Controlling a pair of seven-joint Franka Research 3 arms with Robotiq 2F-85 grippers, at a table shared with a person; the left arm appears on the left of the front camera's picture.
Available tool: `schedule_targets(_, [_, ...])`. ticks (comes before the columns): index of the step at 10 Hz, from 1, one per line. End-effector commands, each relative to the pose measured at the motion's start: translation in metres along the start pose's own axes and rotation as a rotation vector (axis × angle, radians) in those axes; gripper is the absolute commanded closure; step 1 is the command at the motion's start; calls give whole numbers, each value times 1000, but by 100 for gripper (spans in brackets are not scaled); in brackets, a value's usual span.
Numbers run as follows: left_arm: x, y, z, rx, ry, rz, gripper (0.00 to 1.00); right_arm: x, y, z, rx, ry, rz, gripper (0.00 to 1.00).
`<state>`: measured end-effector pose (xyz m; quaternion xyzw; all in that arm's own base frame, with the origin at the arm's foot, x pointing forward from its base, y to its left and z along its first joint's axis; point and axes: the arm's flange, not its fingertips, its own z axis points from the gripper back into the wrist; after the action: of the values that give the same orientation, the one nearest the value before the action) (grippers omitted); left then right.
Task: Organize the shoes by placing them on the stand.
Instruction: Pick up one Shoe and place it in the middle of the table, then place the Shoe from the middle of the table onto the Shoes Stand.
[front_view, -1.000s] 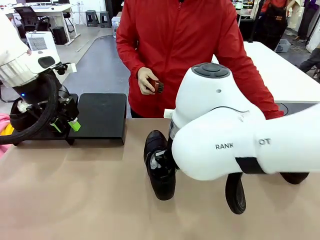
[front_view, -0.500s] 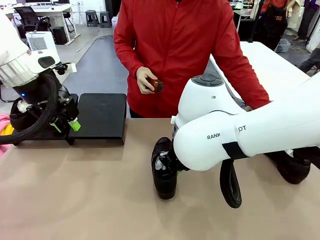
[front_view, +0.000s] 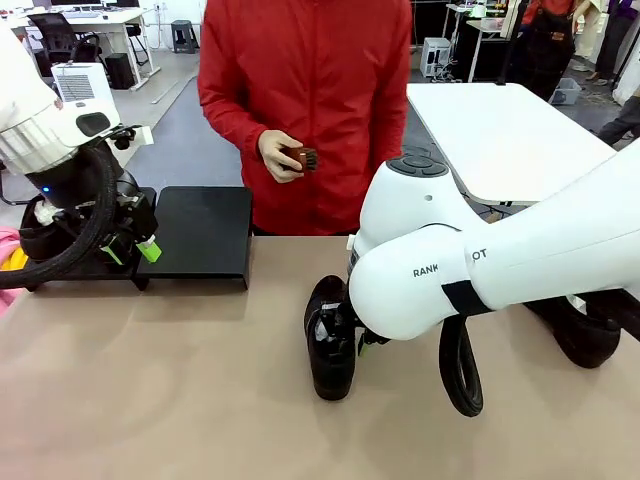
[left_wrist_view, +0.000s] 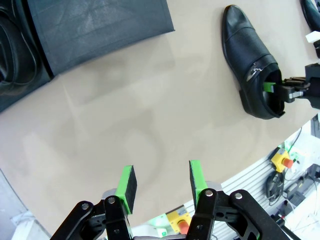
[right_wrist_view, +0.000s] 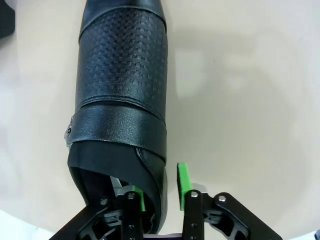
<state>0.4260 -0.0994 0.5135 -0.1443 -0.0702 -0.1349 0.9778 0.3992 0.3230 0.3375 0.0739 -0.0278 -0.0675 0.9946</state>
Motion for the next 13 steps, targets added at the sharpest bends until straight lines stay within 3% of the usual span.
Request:
schedule_targets(1, [-1,1,1,-18,-10,-3,43,-5,1,17,33,-22,-15,0])
schedule_targets(3, [-1,1,1,-18,-10,-3,43,-25,-10,53,67,-46,-14,0])
schedule_targets(4, [-1,1,1,-18,-10,-3,43,-2,1,17,20,-24,-7,0])
schedule_targets(13, [-1,1,1,-18,-10,-3,43,-2,1,17,20,-24,-7,0])
